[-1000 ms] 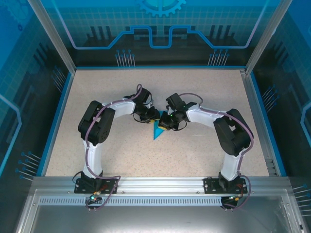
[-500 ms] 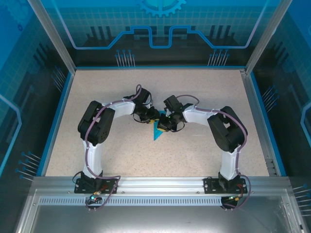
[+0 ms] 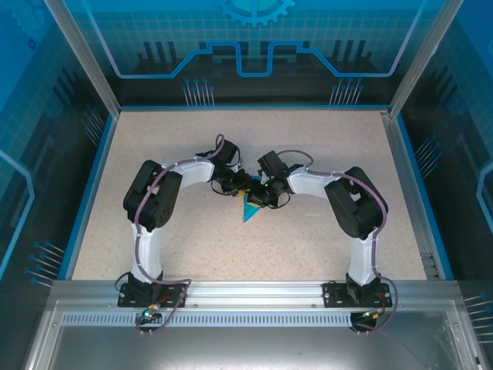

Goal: Fold a paper plane with a square sheet of paper (pick it up from the middle)
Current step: Third fold the triangle at the center of the table.

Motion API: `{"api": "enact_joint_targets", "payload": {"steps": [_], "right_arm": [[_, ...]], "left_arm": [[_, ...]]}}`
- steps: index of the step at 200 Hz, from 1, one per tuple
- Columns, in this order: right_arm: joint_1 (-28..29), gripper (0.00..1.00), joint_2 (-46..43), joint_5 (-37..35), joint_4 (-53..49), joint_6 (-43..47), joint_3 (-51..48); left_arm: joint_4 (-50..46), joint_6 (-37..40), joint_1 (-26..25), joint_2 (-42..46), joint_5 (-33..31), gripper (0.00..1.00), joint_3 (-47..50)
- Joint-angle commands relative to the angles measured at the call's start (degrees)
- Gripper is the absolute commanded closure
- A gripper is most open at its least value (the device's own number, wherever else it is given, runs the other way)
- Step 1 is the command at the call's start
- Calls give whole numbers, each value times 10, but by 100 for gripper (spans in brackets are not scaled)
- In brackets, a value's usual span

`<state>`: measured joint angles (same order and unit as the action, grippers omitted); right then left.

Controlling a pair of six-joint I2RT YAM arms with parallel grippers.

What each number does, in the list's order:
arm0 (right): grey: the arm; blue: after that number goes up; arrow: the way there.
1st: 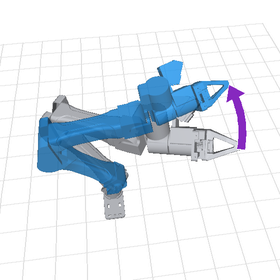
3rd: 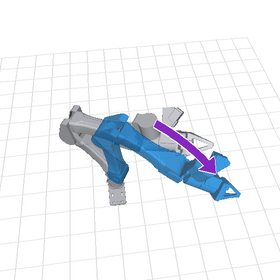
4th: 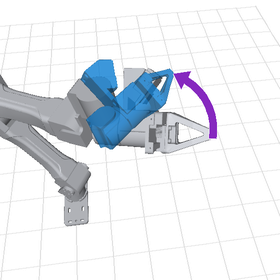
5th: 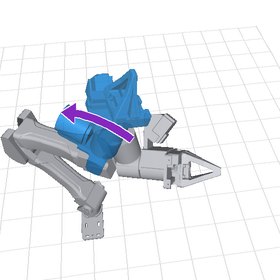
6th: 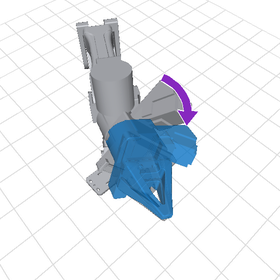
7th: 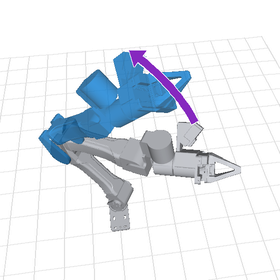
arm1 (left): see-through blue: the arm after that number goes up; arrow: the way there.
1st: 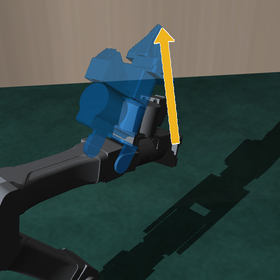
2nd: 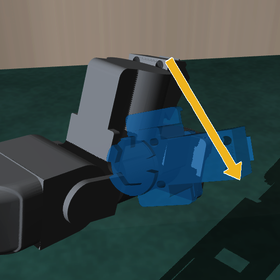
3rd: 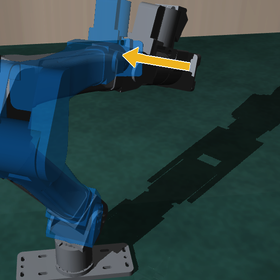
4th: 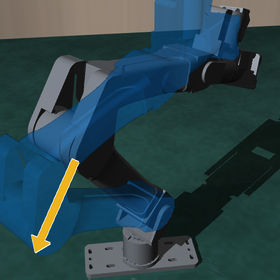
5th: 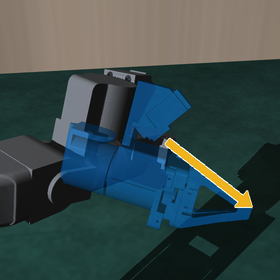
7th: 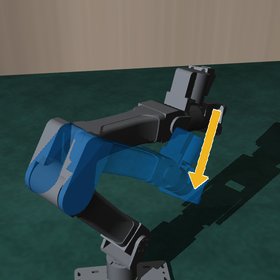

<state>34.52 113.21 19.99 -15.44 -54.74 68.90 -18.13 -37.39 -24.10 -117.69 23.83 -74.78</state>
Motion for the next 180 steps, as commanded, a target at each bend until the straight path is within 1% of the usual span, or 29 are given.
{"api": "enact_joint_targets", "payload": {"steps": [1,113,180], "right_arm": [[6,92,10,-2,3,10,15],[6,92,24,-1,-4,37,18],[6,92,31,-3,-1,38,19]], "left_arm": [[-44,-2,1,12,2,71,8],[-47,1,1,14,11,72,0],[-48,0,1,15,15,71,-4]]}}
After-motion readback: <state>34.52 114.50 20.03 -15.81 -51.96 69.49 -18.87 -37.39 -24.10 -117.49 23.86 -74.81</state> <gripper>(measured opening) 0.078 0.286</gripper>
